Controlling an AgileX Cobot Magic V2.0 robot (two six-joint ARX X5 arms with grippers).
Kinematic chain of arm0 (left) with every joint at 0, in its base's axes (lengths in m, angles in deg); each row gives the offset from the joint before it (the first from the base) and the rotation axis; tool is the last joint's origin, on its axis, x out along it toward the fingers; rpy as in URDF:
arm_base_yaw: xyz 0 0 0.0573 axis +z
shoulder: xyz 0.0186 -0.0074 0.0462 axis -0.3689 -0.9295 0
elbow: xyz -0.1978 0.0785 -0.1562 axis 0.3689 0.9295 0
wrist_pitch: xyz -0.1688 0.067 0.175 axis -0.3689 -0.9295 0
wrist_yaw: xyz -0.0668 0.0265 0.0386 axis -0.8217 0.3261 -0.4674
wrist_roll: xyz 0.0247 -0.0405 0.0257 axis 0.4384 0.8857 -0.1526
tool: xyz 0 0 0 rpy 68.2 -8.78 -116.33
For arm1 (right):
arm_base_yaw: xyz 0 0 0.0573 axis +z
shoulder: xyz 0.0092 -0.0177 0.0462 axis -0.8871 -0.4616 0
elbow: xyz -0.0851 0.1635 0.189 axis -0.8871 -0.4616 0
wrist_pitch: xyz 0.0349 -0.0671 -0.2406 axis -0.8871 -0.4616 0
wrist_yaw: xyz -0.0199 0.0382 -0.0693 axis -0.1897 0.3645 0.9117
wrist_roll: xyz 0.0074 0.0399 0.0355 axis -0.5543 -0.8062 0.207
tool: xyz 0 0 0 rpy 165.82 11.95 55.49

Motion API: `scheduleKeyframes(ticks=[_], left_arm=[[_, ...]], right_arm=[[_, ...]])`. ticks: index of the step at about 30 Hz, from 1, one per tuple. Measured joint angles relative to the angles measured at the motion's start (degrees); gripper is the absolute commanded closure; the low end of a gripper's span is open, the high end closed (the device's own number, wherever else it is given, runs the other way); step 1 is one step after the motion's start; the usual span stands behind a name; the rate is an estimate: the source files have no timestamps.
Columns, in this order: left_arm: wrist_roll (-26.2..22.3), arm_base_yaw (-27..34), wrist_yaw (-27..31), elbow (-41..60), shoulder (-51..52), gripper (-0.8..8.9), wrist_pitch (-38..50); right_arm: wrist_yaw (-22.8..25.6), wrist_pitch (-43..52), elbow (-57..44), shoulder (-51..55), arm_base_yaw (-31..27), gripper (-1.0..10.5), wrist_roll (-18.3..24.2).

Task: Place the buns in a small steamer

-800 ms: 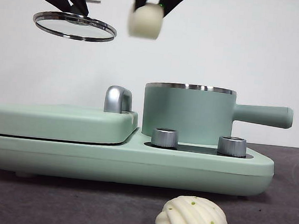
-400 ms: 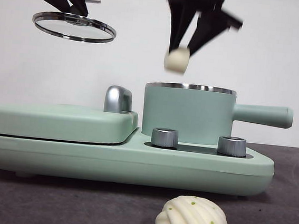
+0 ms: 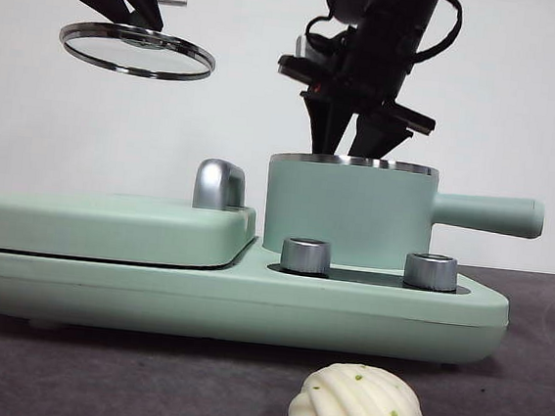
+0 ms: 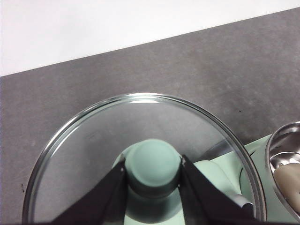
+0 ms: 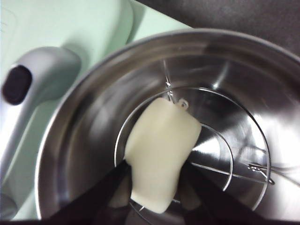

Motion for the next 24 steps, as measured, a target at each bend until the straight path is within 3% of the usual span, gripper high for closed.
scheduleKeyframes(ticks=[6, 10, 17, 24], left_arm=[[0.00, 0.00, 0.00, 0.00, 0.00, 8.06, -0.02], [0.00, 0.00, 0.00, 0.00, 0.00, 8.06, 0.00], [0.00, 0.00, 0.00, 0.00, 0.00, 8.06, 0.00], [0.02, 0.00, 0.00, 0.00, 0.00, 8.06, 0.00]], right_arm=[[-0.09, -0.44, 0.00, -0.59, 0.07, 7.2, 1.20], [-0.09, -0.61, 0.00, -0.59, 0.07, 5.5, 1.42], [-0.07, -1.49, 1.55, -0.76, 0.07, 5.4, 1.42], [1.95, -13.88, 16.50, -0.79, 0.09, 5.4, 1.44]])
